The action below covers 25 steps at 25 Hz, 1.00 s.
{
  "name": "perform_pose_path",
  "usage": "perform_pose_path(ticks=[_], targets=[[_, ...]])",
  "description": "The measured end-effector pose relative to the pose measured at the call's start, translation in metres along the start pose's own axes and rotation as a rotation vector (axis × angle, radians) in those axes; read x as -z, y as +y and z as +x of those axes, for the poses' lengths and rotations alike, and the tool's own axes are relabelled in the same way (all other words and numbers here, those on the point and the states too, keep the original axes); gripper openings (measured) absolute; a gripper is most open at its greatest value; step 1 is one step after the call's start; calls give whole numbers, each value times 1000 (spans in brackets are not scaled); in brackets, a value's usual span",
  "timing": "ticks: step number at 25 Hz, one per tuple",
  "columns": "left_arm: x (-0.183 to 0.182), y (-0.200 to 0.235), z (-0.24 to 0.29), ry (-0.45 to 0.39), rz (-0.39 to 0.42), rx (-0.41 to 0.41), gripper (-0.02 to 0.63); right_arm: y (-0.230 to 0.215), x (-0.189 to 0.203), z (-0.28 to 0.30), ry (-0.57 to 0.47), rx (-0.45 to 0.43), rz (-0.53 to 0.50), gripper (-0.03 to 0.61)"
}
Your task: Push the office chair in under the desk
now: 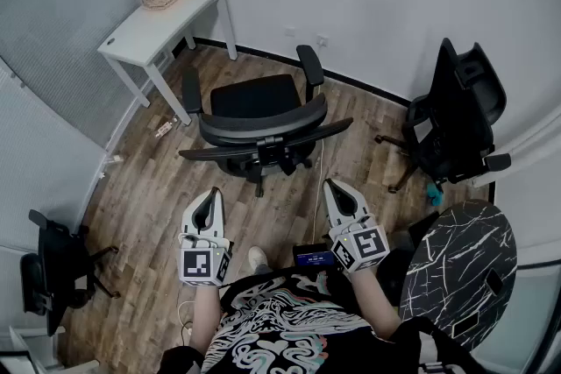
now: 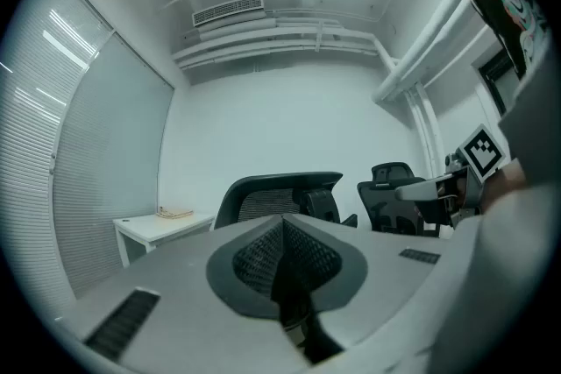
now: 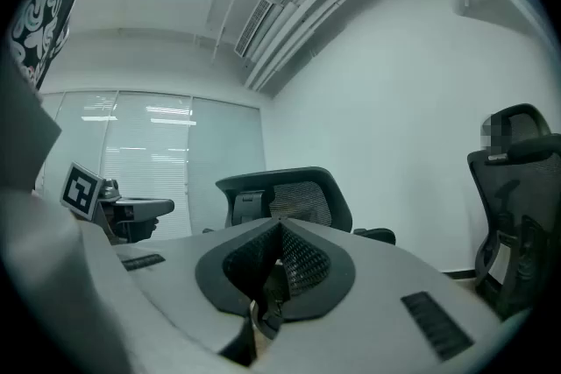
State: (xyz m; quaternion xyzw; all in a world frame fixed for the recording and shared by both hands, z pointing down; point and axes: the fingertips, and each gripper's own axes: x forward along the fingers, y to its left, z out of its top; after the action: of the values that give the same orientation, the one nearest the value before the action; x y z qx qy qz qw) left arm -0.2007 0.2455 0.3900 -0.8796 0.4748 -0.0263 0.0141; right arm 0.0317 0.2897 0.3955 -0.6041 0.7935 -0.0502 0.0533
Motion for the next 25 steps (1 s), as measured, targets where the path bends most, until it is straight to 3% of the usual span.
perform_pose_path(ticks=[12,16,21,25], targets=[[-3,-10,1,10,14,-24,31,-5,1,-5,27,-30,3,17],[0,-10,-2,46,88,-35,31,-6,7,-4,47,-47,2,17],[1,9,7,23,126,-70,31,-5,14,4,80,-84,-17,15],[11,21,19,71,172,-51,32,0,19,9,112,-89,-38,15]])
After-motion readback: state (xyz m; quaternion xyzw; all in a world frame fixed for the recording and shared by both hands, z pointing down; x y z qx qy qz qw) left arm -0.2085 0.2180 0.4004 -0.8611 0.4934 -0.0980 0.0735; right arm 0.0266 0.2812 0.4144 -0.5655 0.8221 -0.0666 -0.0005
